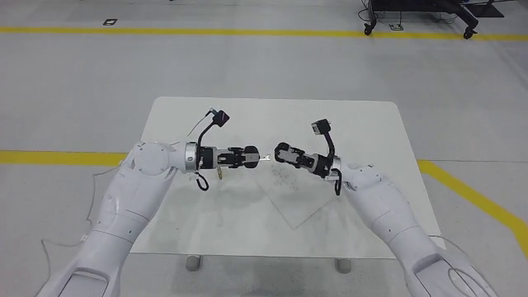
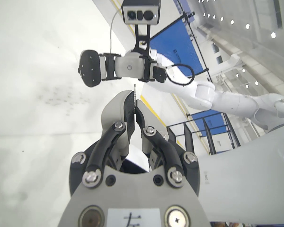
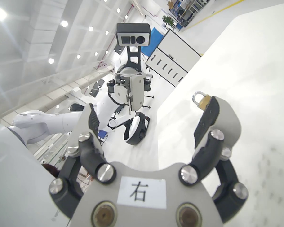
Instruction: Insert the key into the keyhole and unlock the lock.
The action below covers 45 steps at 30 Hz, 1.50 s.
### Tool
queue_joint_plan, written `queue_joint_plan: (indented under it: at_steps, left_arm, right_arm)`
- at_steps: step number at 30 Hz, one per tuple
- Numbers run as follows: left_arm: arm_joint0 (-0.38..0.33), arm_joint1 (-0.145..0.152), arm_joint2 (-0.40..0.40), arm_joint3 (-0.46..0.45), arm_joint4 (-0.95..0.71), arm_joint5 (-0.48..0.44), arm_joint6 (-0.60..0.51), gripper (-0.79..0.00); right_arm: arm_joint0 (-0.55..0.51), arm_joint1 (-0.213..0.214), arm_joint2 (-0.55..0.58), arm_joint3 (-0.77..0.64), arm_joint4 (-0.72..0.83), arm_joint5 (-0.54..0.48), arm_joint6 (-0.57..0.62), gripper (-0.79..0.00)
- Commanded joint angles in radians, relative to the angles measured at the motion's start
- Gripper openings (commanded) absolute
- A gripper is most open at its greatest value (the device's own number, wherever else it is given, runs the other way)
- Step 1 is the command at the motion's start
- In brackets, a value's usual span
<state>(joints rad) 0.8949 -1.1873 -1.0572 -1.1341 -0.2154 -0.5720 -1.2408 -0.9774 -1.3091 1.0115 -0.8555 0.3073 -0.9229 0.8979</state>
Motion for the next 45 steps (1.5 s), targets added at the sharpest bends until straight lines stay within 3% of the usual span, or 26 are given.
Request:
queue_joint_plan:
  at_steps: [1, 9, 17, 19, 22, 31, 33, 34, 45]
  left_arm:
    - [-0.003, 0.000, 0.004, 0.006, -0.004, 0.003, -0.002, -0.785]
    - [-0.016, 0.001, 0.032, 0.012, 0.001, 0.003, -0.010, -0.785]
    - [-0.023, 0.004, 0.041, 0.024, -0.010, 0.001, -0.008, -0.785]
    - [-0.024, 0.004, 0.043, 0.027, -0.015, 0.001, -0.007, -0.785]
    - [-0.024, 0.004, 0.049, 0.027, -0.016, 0.000, -0.002, -0.785]
    - [-0.028, 0.006, 0.062, 0.023, -0.028, -0.012, 0.005, -0.785]
    - [-0.030, 0.008, 0.061, 0.025, -0.032, -0.014, 0.006, -0.453]
    - [-0.031, 0.009, 0.060, 0.026, -0.034, -0.015, 0.008, 0.000]
    - [-0.032, 0.015, 0.042, 0.033, -0.035, -0.028, 0.038, 0.000]
  right_arm:
    - [-0.014, 0.008, -0.007, -0.035, 0.007, 0.016, 0.016, -0.336]
    - [-0.029, 0.032, -0.040, -0.093, 0.044, 0.050, 0.049, -0.536]
    - [-0.019, 0.045, -0.079, -0.099, 0.072, 0.058, 0.057, -0.597]
    - [-0.016, 0.048, -0.088, -0.098, 0.079, 0.059, 0.058, -0.646]
    - [-0.012, 0.052, -0.101, -0.098, 0.086, 0.059, 0.058, -0.785]
    - [0.001, 0.063, -0.140, -0.100, 0.102, 0.054, 0.053, -0.785]
    - [0.005, 0.065, -0.147, -0.099, 0.103, 0.050, 0.049, -0.785]
    - [0.006, 0.067, -0.150, -0.098, 0.102, 0.047, 0.047, -0.785]
    - [0.018, 0.081, -0.161, -0.069, 0.096, -0.008, -0.009, -0.785]
